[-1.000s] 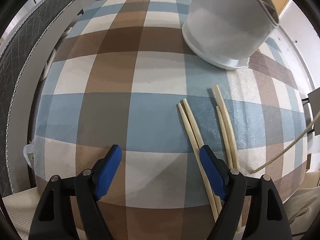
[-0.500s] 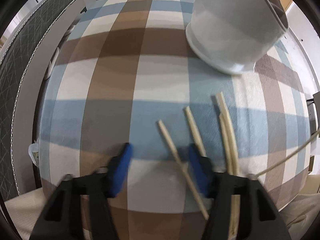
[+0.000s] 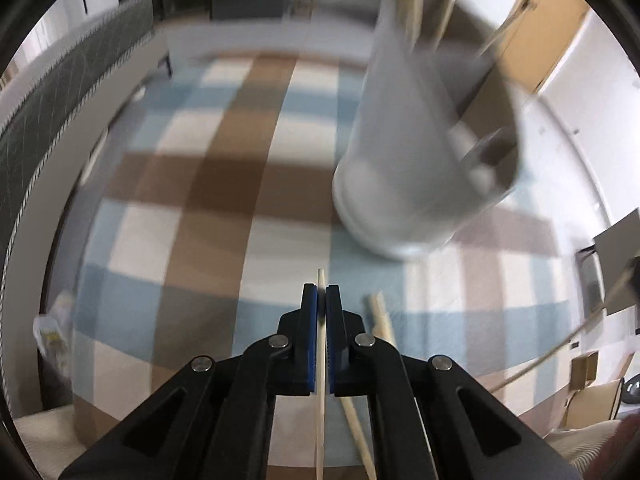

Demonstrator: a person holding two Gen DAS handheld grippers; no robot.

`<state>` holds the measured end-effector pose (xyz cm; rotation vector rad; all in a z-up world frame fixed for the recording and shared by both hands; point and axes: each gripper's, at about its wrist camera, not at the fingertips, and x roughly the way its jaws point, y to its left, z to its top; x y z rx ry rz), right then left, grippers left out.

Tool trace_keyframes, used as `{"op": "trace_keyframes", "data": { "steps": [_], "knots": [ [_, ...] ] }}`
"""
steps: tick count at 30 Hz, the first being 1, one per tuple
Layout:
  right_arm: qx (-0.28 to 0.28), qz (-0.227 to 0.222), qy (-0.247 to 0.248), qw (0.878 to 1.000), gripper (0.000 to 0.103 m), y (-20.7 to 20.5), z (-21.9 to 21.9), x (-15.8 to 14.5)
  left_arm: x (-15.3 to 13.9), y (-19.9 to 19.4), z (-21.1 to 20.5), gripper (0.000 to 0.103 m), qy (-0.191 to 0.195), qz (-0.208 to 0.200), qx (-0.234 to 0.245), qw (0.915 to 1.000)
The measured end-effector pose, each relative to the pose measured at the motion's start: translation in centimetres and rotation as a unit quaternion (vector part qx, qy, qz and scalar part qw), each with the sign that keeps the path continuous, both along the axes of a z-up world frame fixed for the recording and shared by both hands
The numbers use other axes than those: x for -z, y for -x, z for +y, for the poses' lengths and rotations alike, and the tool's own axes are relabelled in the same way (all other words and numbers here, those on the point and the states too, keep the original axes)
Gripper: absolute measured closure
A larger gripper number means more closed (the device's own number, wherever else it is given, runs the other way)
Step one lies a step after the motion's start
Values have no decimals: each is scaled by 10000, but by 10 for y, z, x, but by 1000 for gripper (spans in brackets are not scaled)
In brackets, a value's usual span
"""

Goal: Organize utensils
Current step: 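Lift both held chopsticks up toward the grey holder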

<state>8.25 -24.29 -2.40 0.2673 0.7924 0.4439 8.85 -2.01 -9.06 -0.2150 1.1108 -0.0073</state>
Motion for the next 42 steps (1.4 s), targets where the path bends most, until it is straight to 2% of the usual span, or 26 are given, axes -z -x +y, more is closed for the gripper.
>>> {"op": "trace_keyframes", "data": {
  "steps": [3, 6, 9, 12, 20, 32, 42],
  "knots": [
    [-60, -241, 157, 9996, 99, 14, 8, -7, -24, 16, 5, 103, 177, -573, 8, 9982],
    [-67, -378, 231, 9990, 99, 22, 11, -11, -40, 29, 2, 103, 198, -1039, 94, 9943],
    [-67, -619, 358, 9974, 99, 32, 16, -18, -48, 44, 0, 103, 161, -1366, 212, 9903],
    [-41, -739, 368, 9966, 100, 41, 18, -21, -55, 41, 9, 103, 167, -1560, 316, 9871],
    [-24, -830, 545, 9951, 100, 64, 31, -23, -64, 49, 9, 103, 239, -1660, 531, 9844],
    [194, -908, 423, 9948, 100, 75, 32, -33, -67, 46, 13, 103, 234, -1463, 697, 9865],
    [320, -1083, 294, 9932, 100, 72, 28, -52, -96, 41, 12, 103, 124, -1513, 997, 9834]
  ]
}}
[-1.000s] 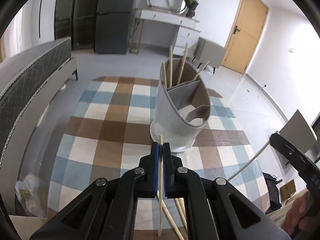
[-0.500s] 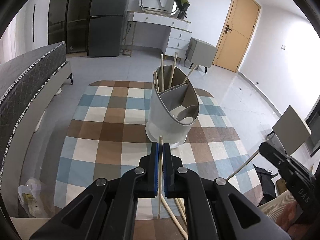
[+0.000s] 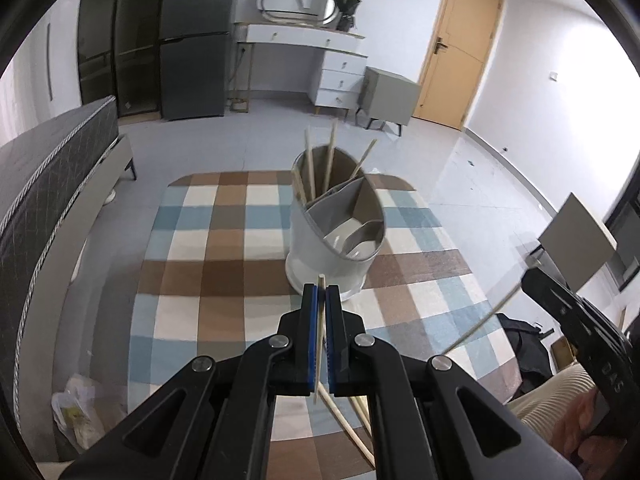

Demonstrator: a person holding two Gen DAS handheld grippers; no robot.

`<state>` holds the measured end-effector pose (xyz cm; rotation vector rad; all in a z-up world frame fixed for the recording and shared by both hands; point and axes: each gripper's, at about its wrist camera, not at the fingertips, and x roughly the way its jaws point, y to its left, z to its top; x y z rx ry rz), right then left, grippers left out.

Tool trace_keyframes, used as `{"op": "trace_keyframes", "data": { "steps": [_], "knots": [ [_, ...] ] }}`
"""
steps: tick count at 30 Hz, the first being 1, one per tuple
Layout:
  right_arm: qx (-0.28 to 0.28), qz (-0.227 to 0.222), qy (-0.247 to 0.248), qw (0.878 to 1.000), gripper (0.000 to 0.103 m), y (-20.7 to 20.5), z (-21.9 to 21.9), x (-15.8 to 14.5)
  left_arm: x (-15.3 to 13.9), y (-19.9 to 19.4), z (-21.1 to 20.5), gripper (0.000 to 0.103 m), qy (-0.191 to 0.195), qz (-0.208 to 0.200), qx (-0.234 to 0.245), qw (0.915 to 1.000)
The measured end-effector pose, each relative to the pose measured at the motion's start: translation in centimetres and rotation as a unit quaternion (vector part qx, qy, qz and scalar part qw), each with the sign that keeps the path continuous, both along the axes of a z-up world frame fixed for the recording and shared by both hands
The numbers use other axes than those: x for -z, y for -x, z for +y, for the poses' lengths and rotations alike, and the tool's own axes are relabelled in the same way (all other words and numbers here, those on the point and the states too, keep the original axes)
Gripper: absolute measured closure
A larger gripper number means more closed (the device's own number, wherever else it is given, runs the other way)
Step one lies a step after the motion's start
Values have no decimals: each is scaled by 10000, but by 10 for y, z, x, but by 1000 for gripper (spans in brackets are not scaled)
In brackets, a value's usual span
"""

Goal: Organize utensils
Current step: 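Lift both held chopsticks up toward the grey holder, then lower both chopsticks into the holder and open both grippers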

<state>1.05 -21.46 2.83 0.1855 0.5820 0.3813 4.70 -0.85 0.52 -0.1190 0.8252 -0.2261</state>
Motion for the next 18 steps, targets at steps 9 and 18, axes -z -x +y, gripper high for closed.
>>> {"op": "trace_keyframes", "data": {
  "steps": [9, 18],
  "knots": [
    [60, -145, -183, 9997, 100, -29, -5, -25, -61, -21, 0, 103, 353, -288, 105, 9989],
    [-7, -533, -119, 9985, 100, -71, -1, -73, -119, -54, -7, 103, 315, -786, 286, 9960]
  ]
}}
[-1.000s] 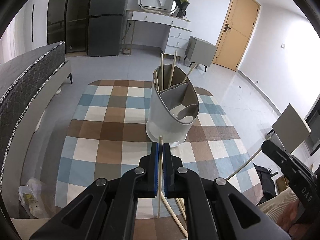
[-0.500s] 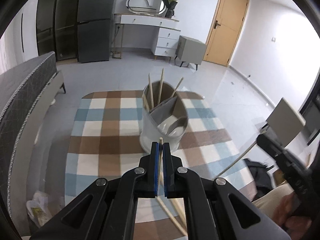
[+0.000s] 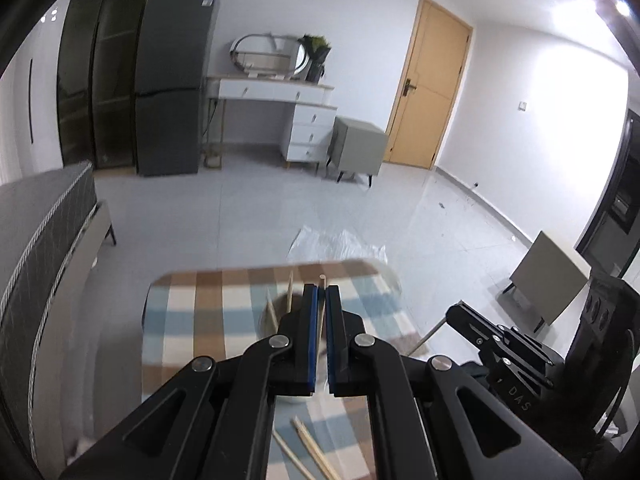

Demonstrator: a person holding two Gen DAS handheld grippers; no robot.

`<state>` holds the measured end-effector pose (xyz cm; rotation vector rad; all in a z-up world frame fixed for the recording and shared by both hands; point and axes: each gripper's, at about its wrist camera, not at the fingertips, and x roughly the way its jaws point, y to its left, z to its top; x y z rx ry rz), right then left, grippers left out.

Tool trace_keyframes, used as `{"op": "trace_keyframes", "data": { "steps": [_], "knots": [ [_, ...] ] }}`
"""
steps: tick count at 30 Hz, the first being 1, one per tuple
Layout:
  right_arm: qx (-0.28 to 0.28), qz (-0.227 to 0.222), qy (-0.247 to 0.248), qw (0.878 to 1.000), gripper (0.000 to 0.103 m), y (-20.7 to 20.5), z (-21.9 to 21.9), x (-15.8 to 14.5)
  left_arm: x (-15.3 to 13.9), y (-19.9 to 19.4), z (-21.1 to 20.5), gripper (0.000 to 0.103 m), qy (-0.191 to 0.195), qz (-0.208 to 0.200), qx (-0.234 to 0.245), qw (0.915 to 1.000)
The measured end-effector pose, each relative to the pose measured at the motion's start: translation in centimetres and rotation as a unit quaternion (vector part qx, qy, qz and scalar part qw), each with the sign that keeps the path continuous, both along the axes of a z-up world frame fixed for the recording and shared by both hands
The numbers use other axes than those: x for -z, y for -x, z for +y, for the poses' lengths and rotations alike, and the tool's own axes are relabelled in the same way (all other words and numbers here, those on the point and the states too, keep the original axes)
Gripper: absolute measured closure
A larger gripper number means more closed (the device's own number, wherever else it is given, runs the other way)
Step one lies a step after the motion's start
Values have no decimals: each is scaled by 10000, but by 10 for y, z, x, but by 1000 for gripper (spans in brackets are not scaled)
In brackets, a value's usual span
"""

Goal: Organize utensils
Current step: 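Lower both chopsticks into the holder and open both grippers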

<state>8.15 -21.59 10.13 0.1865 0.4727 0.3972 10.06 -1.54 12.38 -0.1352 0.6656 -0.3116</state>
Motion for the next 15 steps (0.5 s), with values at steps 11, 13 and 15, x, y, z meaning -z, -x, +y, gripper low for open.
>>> {"op": "trace_keyframes", "data": {
  "steps": [11, 13, 15],
  "knots": [
    [9, -333, -97, 9994, 100, -66, 21, -40, -10, -58, 7, 103, -145, -125, -25, 9998],
    [-24, -344, -86, 9994, 100, -76, 26, -37, -5, -65, 9, 103, -149, -100, -1, 9998],
    [-46, -299, -107, 9995, 100, -88, 30, -33, 0, -69, 10, 103, -144, -87, 18, 9999]
  ]
}}
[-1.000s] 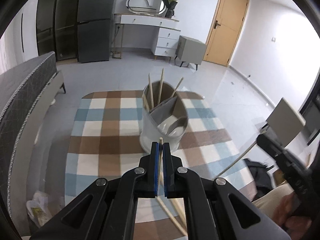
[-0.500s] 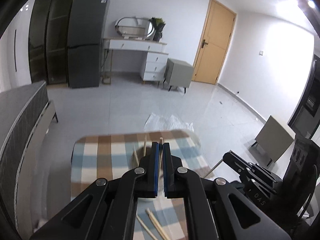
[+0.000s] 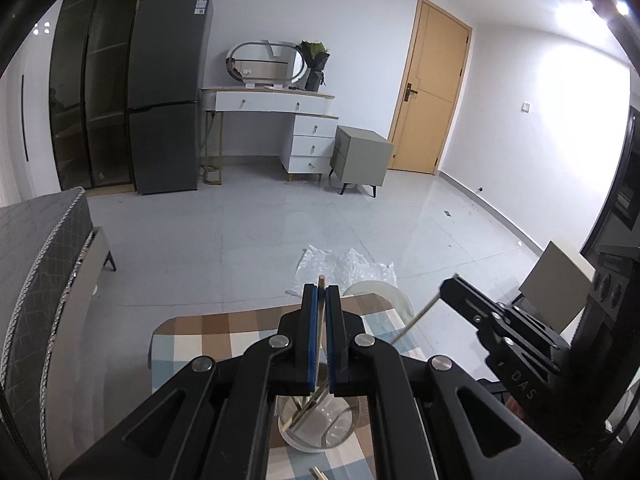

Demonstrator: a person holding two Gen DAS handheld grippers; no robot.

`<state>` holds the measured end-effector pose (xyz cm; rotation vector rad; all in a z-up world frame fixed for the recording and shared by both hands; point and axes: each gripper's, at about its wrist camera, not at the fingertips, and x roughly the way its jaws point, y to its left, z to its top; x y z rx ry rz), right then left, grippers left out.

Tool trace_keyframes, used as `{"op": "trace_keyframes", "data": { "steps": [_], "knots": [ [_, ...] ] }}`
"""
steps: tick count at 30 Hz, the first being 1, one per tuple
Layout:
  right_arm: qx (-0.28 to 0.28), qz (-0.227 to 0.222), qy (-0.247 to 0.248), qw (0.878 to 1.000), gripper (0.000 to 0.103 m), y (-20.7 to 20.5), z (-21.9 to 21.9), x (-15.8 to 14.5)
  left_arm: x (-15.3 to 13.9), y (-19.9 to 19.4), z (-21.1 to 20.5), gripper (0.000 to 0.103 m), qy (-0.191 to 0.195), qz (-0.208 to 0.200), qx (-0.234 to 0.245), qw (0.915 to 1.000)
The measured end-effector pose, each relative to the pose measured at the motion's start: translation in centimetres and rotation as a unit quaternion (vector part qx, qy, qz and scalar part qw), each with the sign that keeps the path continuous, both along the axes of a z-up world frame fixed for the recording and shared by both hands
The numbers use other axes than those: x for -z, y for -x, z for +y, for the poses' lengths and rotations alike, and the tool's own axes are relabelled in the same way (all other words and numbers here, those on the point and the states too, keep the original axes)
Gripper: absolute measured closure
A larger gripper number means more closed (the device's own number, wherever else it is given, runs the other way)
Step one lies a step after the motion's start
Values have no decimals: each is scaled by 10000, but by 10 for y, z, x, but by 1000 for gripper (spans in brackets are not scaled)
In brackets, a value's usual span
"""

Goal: Organize utensils
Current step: 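Lower both chopsticks into the holder and open both grippers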

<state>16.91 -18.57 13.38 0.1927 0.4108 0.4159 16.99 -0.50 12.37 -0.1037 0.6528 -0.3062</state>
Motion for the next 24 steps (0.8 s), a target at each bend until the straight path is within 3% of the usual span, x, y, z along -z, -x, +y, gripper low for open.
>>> {"op": "trace_keyframes", "data": {
  "steps": [5, 12, 24],
  "knots": [
    [-17, 206, -112, 9997, 100, -23, 5, 20, 18, -14, -1, 103, -91, 132, 101, 9998],
    [-116, 457, 150, 9988, 100, -37, 13, 44, 40, -23, -6, 103, -3, 465, 296, 9985],
    [-293, 904, 260, 9951, 96, -41, 15, 68, 55, -26, -10, 103, -183, 906, 406, 9949]
  ]
}}
